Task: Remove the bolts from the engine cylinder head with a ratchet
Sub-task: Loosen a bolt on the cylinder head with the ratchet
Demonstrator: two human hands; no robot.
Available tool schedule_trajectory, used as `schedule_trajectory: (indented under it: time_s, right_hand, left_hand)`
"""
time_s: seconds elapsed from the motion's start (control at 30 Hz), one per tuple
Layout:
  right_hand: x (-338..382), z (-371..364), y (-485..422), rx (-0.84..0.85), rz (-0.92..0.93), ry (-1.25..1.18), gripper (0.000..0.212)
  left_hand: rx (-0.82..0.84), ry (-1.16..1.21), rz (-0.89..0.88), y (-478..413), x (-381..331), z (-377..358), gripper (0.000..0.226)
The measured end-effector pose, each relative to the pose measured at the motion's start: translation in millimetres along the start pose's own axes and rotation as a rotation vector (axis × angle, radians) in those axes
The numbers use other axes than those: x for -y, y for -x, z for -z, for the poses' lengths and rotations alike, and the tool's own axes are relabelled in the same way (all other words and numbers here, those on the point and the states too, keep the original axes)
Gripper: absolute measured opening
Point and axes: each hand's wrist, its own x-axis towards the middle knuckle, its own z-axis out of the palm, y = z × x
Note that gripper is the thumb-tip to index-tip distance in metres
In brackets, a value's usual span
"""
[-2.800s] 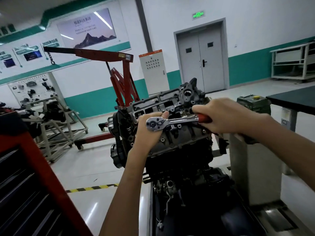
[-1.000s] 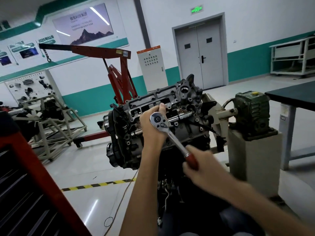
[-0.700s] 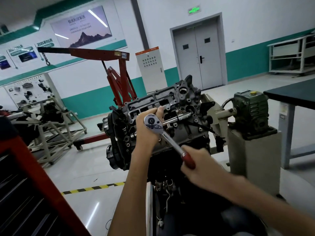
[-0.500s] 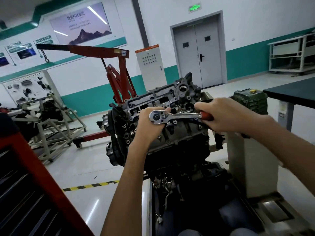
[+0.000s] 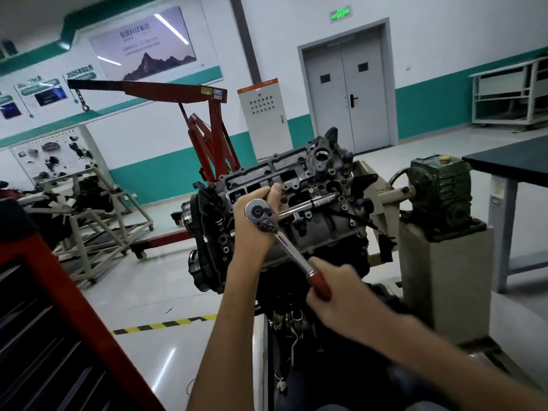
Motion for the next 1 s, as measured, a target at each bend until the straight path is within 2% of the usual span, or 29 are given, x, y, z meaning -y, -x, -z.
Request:
schedule_trajectory:
  time_s: [0.13, 0.23, 0.33, 0.43, 0.5, 0.6, 0.73, 0.83, 0.87, 0.93, 1.0]
  right_hand:
    - [-9, 87, -38, 0.154, 0.182, 0.486, 0.015]
    - [-7, 113, -58, 0.055, 0.273, 0.728, 0.013]
    - [-11, 82, -38, 0.024, 0.185, 0.573, 0.012]
    - [-3, 20, 1, -0.079, 0.022, 0.158, 0.015]
    - [11, -21, 17, -0.105, -0.075, -0.136, 0.015]
    - [20, -52, 18, -0.098, -0.118, -0.256, 0.015]
    - [2, 5, 1, 0.06, -0.008, -0.006, 0.016]
    - [0, 69, -29, 0.231, 0.132, 0.308, 0.01]
    - [2, 87, -42, 0.244, 0.192, 0.459, 0.01]
    - [6, 108, -61, 0.167, 0.304, 0.71, 0.01]
    - [3, 109, -60, 0.116, 0.311, 0.739, 0.011]
  left_hand:
    - [0.155, -0.065, -0.032, -5, -3, 13, 0.051]
    - [0.168, -0.1, -0.032, -5, -3, 9, 0.052]
    - [-0.056, 0.049, 0.036, 1, 1, -3, 0.054]
    - [-0.261, 0.193, 0.091, 3, 1, -21, 0.047]
    - [-0.299, 0.192, 0.064, 1, -2, -28, 0.044]
    - [-0.28, 0.068, 0.0, 0, 0, -27, 0.054]
    - [-0.11, 0.103, 0.024, 0, 6, -7, 0.049]
    - [0.062, 0.052, -0.029, -2, 5, 13, 0.049]
    - [0.091, 0.035, -0.048, -3, 3, 16, 0.05]
    - [0.091, 0.02, -0.052, -2, 3, 15, 0.052]
    - [0.028, 0.051, -0.039, 3, 4, 8, 0.052]
